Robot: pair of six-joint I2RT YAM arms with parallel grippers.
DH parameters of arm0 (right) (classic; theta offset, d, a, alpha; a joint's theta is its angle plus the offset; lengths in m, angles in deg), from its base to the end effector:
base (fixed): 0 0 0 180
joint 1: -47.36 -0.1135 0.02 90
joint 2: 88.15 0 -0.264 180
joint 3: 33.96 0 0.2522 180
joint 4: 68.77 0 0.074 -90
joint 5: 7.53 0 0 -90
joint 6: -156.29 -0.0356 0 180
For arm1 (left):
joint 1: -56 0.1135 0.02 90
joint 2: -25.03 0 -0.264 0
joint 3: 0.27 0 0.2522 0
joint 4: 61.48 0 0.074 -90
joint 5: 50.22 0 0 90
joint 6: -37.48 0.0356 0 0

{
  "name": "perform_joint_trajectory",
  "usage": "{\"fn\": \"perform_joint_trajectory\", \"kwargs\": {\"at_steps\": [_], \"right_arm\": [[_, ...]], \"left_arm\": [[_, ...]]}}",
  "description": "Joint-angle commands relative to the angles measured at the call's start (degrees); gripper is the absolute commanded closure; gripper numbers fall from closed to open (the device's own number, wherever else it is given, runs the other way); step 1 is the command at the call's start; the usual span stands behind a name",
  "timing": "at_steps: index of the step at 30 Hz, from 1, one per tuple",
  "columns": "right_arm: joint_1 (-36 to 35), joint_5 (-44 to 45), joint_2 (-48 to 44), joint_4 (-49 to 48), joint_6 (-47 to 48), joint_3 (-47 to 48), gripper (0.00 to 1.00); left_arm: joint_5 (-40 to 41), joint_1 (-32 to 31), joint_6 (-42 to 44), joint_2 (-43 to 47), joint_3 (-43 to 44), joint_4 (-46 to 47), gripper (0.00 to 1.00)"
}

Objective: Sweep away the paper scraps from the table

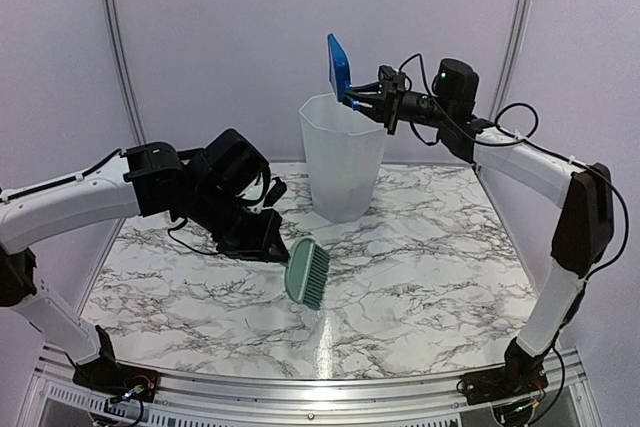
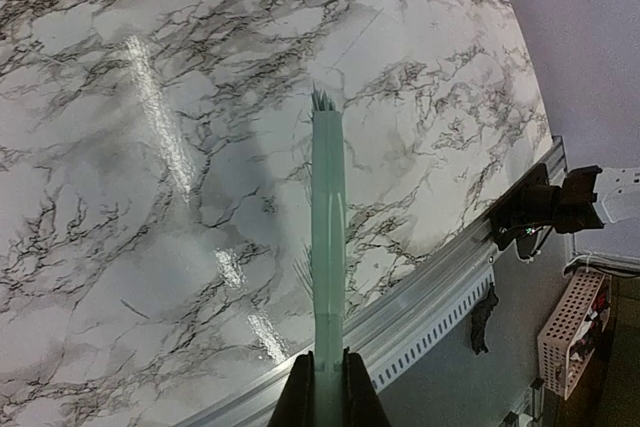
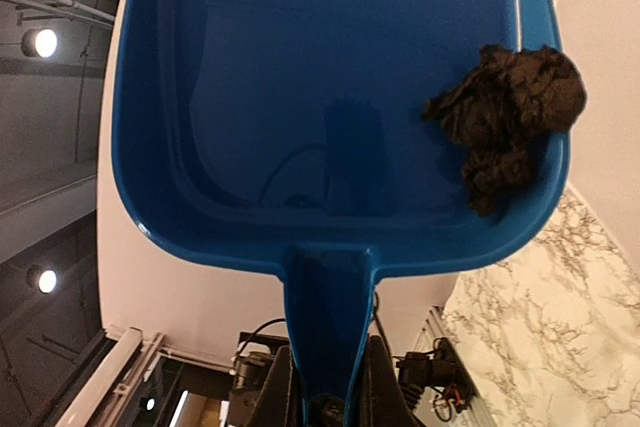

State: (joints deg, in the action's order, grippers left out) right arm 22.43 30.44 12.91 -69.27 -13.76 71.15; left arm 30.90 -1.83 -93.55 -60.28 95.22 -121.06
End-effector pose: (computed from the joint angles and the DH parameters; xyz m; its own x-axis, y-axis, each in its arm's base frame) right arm 0.3671 0.2016 0.3980 -0.9449 0.2290 -0.2338 -0.2388 0.0062 0.9710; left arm 0.1645 -0.2718 0.3383 -0.8891 0.1953 -0.4140 0.4059 0.7546 -0.5156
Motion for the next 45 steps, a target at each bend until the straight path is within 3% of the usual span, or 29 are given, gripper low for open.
{"fn": "perform_joint_trajectory", "kwargs": {"at_steps": [1, 6, 9, 13, 18, 21, 28, 32, 36, 42, 45], "right_arm": [[0.89, -1.78, -1.47, -17.70, -15.27, -2.31, 1.00], [0.92, -1.09, -1.47, -30.32, -27.06, -6.15, 1.00], [0.93, -2.53, -1.04, -32.78, -27.69, -5.56, 1.00], [0.93, -6.30, -2.27, -17.81, -15.00, 0.12, 1.00], [0.98, -6.44, -4.91, 11.46, 8.20, 7.17, 1.00], [0.93, -2.96, -7.15, 28.08, 23.93, 10.12, 1.00], [0.94, 11.25, -13.81, 54.35, 47.35, 11.77, 1.00], [0.93, 26.08, -19.06, 63.27, 54.90, 8.18, 1.00], [0.93, 42.95, -24.37, 68.84, 56.49, 1.28, 1.00], [0.98, 54.14, -29.67, 68.54, 53.96, -13.98, 1.00], [0.93, 54.31, -30.08, 64.85, 52.89, -22.76, 1.00]], "left_arm": [[-3.48, -1.66, 1.22, -3.18, 3.07, 4.62, 1.00], [-4.17, -3.05, 0.34, -6.17, 4.57, 7.95, 1.00], [-2.82, -3.17, -1.08, -6.06, 4.28, 9.03, 1.00], [-1.43, -3.17, -2.56, -3.67, 2.70, 10.52, 1.00], [-0.69, -3.09, -2.47, -0.77, -0.75, 10.83, 1.00], [0.41, -2.96, -2.47, 1.11, -2.62, 10.76, 1.00], [3.15, 0.90, -3.51, 7.86, -7.54, 10.74, 1.00], [4.71, 5.61, -4.65, 11.84, -10.69, 10.60, 1.00], [8.23, 11.06, -7.45, 15.45, -14.25, 10.15, 1.00], [16.59, 16.35, -16.88, 18.29, -19.13, 9.08, 1.00], [20.26, 18.50, -20.53, 17.45, -20.71, 9.44, 1.00]]}}
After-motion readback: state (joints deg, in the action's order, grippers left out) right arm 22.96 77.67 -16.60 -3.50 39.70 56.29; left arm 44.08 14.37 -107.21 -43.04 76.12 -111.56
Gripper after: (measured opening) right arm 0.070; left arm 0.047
